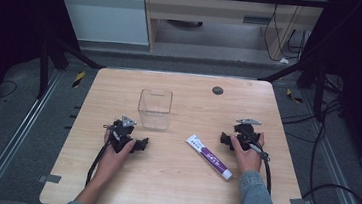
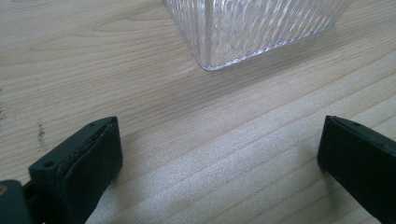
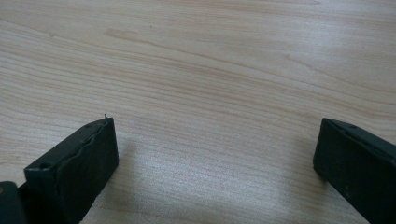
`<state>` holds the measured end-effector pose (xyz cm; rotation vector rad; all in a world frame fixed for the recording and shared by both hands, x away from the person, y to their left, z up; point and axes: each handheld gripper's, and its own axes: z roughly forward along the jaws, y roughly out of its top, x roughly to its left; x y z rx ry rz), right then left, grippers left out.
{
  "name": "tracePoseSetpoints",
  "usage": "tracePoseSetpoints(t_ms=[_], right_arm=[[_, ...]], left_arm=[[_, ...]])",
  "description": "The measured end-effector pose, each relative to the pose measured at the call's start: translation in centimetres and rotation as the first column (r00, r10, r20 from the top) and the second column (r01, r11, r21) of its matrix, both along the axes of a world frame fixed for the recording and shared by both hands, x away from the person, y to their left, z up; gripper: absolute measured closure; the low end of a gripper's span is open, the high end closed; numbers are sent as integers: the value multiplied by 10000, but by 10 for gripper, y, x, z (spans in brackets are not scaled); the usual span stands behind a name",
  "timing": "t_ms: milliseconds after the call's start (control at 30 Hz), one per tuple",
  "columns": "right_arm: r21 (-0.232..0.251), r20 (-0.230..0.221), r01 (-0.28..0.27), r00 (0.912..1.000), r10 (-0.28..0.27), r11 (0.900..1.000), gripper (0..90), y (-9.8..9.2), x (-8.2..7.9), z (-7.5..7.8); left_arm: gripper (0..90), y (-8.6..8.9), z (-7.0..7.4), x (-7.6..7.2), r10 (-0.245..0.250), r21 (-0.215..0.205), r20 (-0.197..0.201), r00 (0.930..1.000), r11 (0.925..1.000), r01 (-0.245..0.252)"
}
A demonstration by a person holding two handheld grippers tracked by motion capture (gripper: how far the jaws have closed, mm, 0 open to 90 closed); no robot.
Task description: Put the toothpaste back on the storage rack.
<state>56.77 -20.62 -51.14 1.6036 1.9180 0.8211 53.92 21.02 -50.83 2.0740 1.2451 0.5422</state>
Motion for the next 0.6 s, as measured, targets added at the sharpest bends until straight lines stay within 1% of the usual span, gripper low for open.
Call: tracePoseSetpoints(t_ms=[67,200,233,267,300,333,367,400,467,500,533,567,600], right_arm=[[24,2,-21,10000,21,10000,3,0,0,0],[-28,8,-314,9995,314,9995,4,-3,-1,0],[-28,8,-314,9995,314,9995,4,-3,-1,0],[-25,-130,-403,9991,403,9992,26,-5,-1,2],[-25,-130,-403,9991,403,9992,26,-5,-1,2],[-77,-177,-465,9988,464,9989,73,-6,-2,3],[-203,-109,-535,9985,533,9984,106,-7,-7,11],[-267,-20,-655,9979,655,9975,105,-7,-10,15],[-223,160,-1048,9943,1052,9942,109,-7,-18,27],[-313,289,-1301,9910,1310,9910,114,-6,-25,35],[-358,353,-1401,9893,1414,9895,125,-5,-29,40],[-358,353,-1401,9893,1414,9895,125,-5,-29,40],[-383,388,-1570,9866,1585,9869,147,-3,-35,48]], left_arm=[[0,0,0,0,15,-18,16,10000,10000,-15],[0,0,0,0,12,-19,14,10000,10000,-12],[0,0,0,0,12,-19,14,10000,10000,-12],[0,0,0,0,-7,5,0,10000,10000,7],[0,0,0,0,-7,5,0,10000,10000,7],[0,0,0,0,-15,21,1,10000,10000,15],[0,0,0,1,7,14,9,10000,10000,-7],[0,-1,0,1,9,15,5,10000,10000,-9],[0,-1,0,2,7,14,1,10000,10000,-7],[0,-1,0,2,7,14,1,10000,10000,-7],[0,-1,0,2,8,8,0,10000,10000,-8],[0,-1,0,2,8,8,0,10000,10000,-8],[0,-1,0,2,7,5,0,10000,10000,-7]])
